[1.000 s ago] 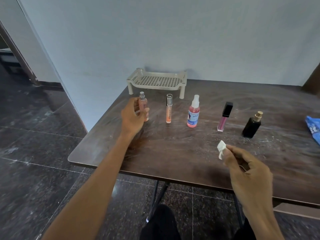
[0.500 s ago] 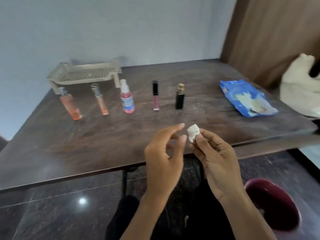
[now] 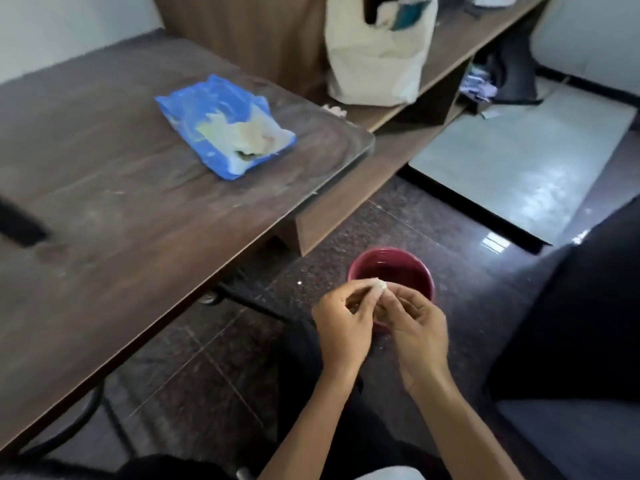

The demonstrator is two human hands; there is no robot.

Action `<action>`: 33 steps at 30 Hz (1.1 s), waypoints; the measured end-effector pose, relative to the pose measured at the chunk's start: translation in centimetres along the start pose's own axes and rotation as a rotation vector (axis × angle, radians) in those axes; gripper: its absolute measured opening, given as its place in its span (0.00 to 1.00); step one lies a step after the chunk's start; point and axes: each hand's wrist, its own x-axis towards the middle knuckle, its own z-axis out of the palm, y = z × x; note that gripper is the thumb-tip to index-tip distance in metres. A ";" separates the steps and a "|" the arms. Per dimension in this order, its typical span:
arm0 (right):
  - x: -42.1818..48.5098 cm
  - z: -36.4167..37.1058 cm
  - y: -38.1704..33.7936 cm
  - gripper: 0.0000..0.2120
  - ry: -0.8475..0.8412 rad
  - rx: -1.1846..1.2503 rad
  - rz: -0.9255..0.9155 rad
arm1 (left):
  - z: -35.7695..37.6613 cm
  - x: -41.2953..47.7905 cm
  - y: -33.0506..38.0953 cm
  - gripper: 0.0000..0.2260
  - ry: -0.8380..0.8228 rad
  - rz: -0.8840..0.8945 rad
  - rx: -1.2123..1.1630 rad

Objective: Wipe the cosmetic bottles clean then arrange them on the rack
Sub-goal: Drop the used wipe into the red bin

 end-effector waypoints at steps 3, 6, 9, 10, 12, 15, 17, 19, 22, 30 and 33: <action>5.1 -0.3 4.0 0.03 0.244 0.073 0.135 | 4.4 3.5 -3.5 0.03 -0.044 -0.295 -0.112; 10.6 -0.3 7.7 0.04 0.452 0.167 0.312 | 8.0 6.7 -7.4 0.03 -0.053 -0.476 -0.121; 15.9 -1.0 11.3 0.05 0.496 0.196 0.437 | 10.7 9.4 -11.7 0.09 -0.049 -0.684 -0.154; 17.4 -1.3 12.6 0.06 0.511 0.186 0.477 | 11.6 10.3 -13.1 0.11 -0.059 -0.766 -0.186; 19.8 -2.0 15.4 0.08 0.545 0.166 0.565 | 13.1 11.6 -15.8 0.13 -0.077 -0.886 -0.177; 22.4 -2.9 19.6 0.08 0.601 0.100 0.643 | 14.9 13.4 -19.4 0.13 -0.108 -0.953 -0.080; 23.6 -3.2 22.2 0.06 0.628 0.062 0.663 | 15.8 14.4 -21.0 0.11 -0.121 -0.983 -0.092; 24.5 -3.3 23.7 0.05 0.648 0.054 0.671 | 16.3 14.8 -21.9 0.10 -0.132 -1.009 -0.086; 25.3 -3.4 24.9 0.05 0.696 0.073 0.650 | 16.2 15.0 -23.0 0.11 -0.162 -1.030 -0.056; 23.3 -2.5 22.5 0.03 0.612 -0.184 0.541 | 12.9 15.8 -21.2 0.12 -0.141 -0.979 -0.087; 20.3 -0.9 19.0 0.06 0.387 -0.559 0.329 | 10.0 14.7 -18.0 0.16 -0.257 -0.662 0.213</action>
